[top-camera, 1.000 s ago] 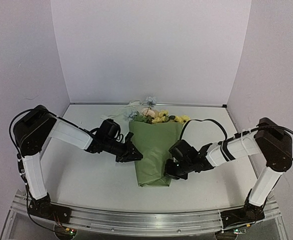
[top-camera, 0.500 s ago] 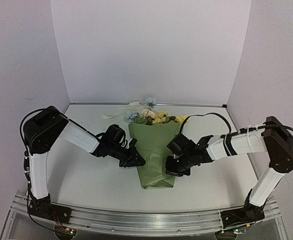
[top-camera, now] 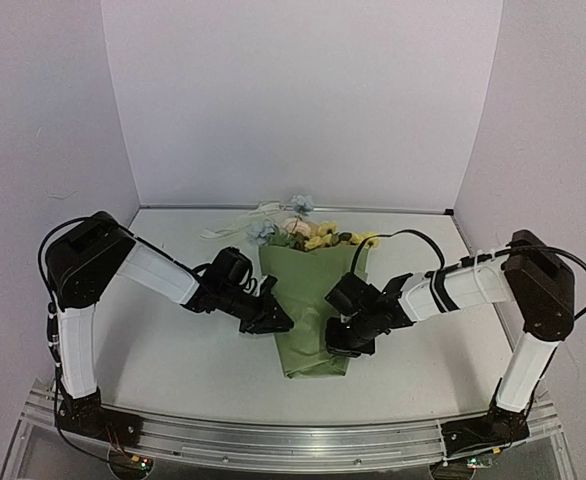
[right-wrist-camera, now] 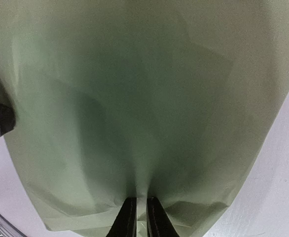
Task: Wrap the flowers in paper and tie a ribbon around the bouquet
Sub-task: Press the fold line of the folded wrapping paper.
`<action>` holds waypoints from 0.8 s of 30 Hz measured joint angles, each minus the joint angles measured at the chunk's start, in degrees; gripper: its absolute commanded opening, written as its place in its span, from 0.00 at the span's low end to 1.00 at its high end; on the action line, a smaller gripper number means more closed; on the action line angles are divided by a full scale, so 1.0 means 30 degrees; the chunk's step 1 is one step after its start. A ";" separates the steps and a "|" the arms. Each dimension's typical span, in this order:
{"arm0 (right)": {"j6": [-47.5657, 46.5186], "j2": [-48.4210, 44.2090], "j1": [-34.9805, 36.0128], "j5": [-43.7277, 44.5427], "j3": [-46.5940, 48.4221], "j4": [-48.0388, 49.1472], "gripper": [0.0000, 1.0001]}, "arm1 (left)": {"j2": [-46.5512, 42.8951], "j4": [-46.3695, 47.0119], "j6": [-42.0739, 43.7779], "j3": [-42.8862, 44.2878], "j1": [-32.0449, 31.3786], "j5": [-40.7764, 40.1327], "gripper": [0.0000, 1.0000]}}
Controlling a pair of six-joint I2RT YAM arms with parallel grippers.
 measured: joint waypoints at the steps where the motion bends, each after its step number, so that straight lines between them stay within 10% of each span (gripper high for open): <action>1: 0.0106 -0.0028 0.0000 -0.0006 -0.0162 0.0263 0.09 | -0.0145 -0.0151 0.0106 -0.0039 -0.0045 0.0089 0.15; 24: 0.0932 -0.0049 0.0073 0.0044 -0.0981 0.2373 0.08 | -0.1309 0.1048 0.0267 -0.4065 -0.2933 0.0942 0.07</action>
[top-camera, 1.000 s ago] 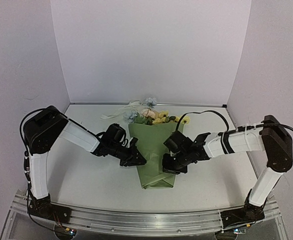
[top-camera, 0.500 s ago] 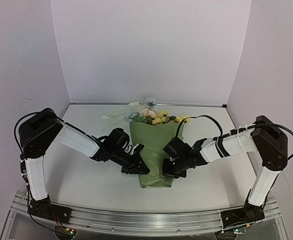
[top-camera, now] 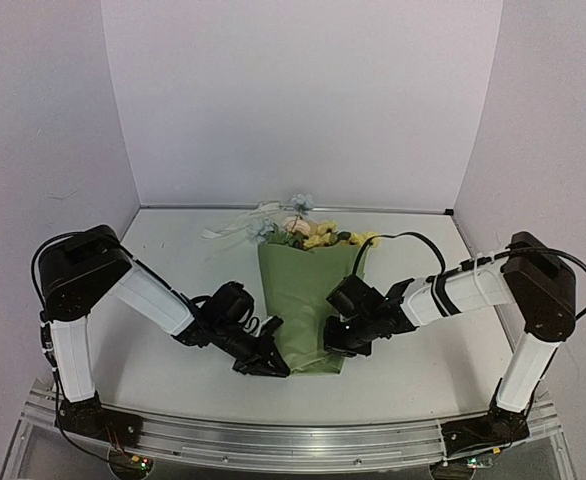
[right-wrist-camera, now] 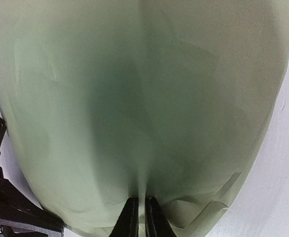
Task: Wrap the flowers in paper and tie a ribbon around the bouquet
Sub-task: Press the fold line of the folded wrapping paper.
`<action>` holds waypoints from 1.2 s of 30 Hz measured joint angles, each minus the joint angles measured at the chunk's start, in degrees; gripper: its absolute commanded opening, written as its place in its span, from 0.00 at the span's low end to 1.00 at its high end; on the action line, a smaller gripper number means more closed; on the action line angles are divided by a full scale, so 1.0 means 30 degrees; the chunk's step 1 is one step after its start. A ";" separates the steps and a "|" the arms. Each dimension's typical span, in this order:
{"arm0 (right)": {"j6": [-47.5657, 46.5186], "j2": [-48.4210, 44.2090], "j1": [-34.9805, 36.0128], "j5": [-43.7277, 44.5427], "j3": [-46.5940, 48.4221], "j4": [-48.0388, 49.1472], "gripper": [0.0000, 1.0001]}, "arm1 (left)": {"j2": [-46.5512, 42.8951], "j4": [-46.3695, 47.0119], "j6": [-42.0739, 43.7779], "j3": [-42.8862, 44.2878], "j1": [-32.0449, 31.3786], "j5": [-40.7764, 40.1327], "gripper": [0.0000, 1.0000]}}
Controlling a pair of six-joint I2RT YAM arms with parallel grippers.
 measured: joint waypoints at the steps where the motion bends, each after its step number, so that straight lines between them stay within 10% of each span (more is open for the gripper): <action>1: 0.0034 0.0000 0.0000 0.0000 -0.0006 0.0017 0.08 | -0.0028 0.0065 -0.0086 -0.0027 -0.0005 0.0005 0.08; 36: 0.0293 -0.0255 0.0000 0.0015 -0.0875 0.1531 0.07 | 0.1377 0.5147 -0.4588 -0.0697 0.3272 0.0815 0.13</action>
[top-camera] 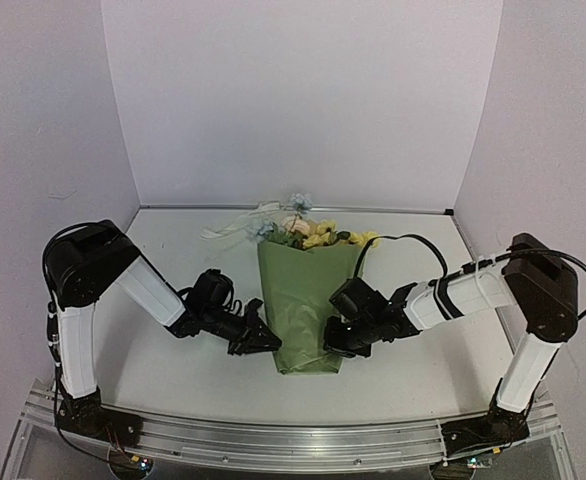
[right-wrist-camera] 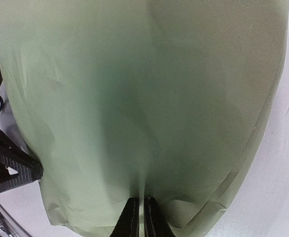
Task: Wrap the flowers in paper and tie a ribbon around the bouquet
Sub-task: Press the fold line of the folded wrapping paper.
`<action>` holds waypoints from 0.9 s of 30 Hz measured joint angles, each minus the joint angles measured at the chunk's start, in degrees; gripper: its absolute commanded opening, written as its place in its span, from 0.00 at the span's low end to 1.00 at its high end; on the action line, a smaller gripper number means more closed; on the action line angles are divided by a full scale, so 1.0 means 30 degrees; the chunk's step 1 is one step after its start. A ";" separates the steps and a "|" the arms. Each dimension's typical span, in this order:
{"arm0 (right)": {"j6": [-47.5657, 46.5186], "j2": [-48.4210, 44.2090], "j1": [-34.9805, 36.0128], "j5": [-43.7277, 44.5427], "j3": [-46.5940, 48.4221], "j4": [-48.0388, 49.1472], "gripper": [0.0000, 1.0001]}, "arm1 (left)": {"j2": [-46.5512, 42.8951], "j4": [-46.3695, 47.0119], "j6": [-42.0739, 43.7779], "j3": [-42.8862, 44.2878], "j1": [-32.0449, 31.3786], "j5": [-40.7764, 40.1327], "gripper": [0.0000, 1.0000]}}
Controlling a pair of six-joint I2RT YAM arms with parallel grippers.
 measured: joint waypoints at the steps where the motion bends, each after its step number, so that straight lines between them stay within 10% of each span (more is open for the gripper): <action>1: 0.0012 -0.0006 0.0000 0.0000 -0.0023 0.0053 0.07 | 0.0041 0.0070 -0.0164 0.0023 0.0059 -0.0053 0.13; 27: 0.0058 -0.0073 0.0087 0.0138 -0.0211 0.0329 0.07 | 0.1637 -0.1806 -0.1601 0.3785 0.2886 -0.1575 0.14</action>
